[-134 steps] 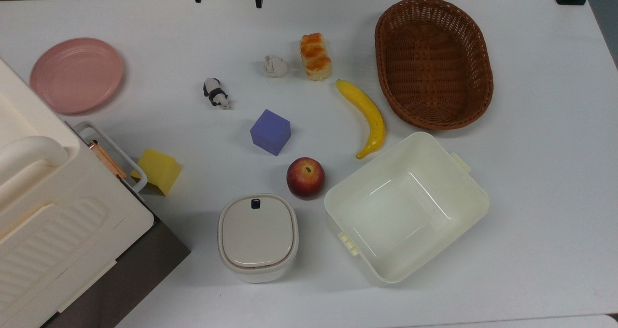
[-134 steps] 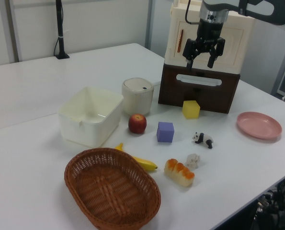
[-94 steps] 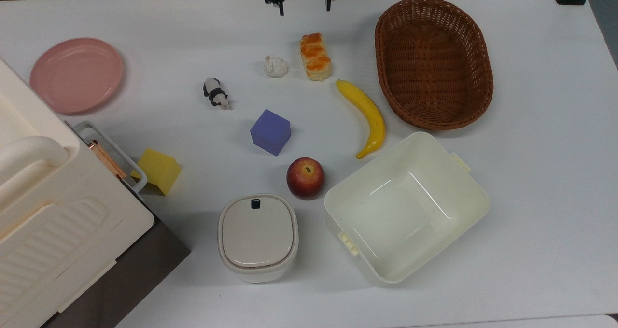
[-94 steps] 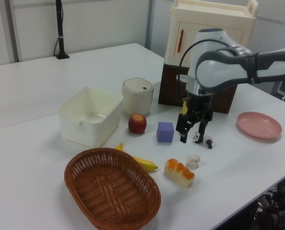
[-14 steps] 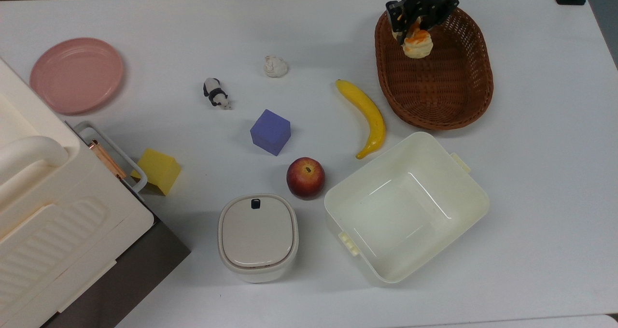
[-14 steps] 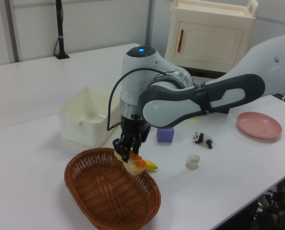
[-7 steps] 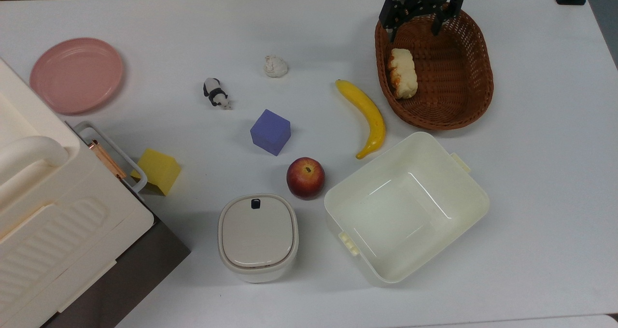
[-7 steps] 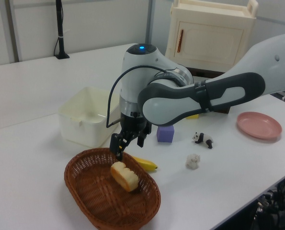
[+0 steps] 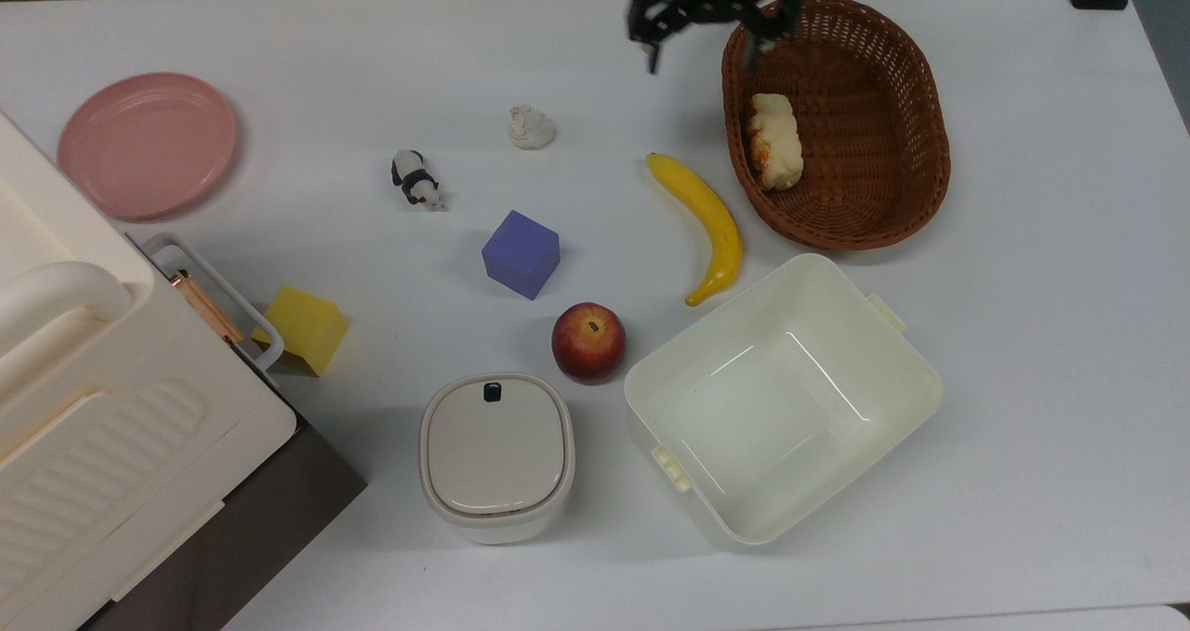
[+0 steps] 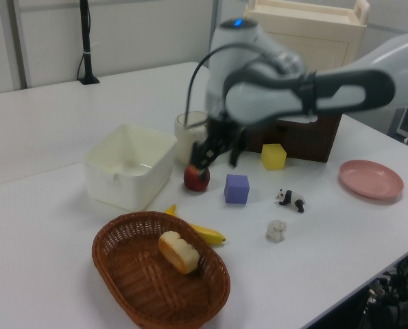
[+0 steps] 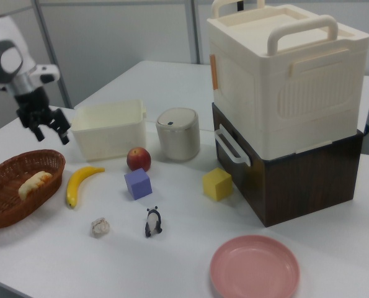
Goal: Put the bread in the basket
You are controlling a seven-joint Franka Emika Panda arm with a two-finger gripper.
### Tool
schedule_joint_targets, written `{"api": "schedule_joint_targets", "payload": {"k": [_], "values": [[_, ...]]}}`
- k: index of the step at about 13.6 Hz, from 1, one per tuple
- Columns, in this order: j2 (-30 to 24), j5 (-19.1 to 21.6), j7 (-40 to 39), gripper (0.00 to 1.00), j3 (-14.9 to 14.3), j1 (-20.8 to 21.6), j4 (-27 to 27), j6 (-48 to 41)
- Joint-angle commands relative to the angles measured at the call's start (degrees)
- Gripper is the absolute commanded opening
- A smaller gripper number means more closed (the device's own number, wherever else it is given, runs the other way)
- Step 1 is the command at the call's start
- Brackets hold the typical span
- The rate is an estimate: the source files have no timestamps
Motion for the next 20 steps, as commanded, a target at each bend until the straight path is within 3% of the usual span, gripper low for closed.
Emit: {"api": "schedule_joint_targets", "payload": {"k": [1, 2, 6, 14, 18, 20], "values": [[-1.19, 0.91, -4.26, 1.0, -4.75, -3.65, 9.09, -12.61], [-1.28, 0.82, -4.18, 1.0, -5.1, -5.76, 11.02, -14.2], [-1.02, 0.56, -4.7, 1.0, -8.96, -6.57, 12.71, -15.53], [-0.4, 1.44, -10.06, 1.0, -10.2, -10.0, 14.38, -18.78], [-0.05, 5.65, -10.15, 1.0, -10.2, -11.93, 15.52, -18.87], [0.04, 5.83, -10.24, 1.0, -10.03, -11.85, 15.53, -18.96]]}}
